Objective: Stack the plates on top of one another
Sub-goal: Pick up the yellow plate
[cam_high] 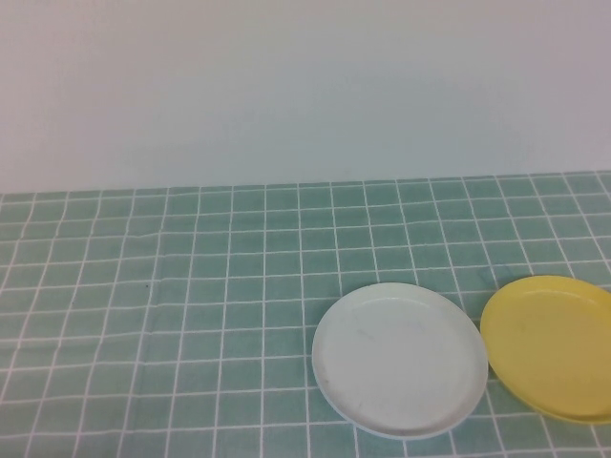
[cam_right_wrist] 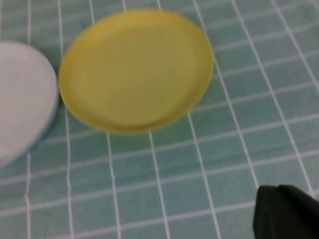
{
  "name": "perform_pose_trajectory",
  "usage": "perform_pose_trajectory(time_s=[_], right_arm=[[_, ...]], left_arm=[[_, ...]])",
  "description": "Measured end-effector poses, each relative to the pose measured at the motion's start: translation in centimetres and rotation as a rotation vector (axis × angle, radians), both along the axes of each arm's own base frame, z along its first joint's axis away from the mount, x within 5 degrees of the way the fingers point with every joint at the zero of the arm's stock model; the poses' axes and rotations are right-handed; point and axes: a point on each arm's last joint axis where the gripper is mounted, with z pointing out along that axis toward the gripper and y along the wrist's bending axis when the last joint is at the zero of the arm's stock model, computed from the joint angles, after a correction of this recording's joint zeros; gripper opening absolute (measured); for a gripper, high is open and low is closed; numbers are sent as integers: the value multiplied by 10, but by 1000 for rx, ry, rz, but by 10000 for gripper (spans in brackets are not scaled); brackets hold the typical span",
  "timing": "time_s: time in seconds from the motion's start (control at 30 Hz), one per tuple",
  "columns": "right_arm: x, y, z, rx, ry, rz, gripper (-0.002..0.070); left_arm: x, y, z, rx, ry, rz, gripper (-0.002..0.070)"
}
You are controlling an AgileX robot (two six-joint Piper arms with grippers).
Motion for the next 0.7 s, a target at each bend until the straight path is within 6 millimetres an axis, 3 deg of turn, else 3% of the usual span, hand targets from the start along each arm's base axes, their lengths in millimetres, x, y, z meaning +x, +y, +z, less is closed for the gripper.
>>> perform_pose_trajectory(time_s=[0.2, 0.7], right_arm=[[18, 0, -8, -66, 209, 68, -2], [28, 0, -7, -83, 180, 75, -2]], left_arm=[[0, 0, 0, 0, 0, 0, 0], [0, 0, 0, 0, 0, 0, 0]])
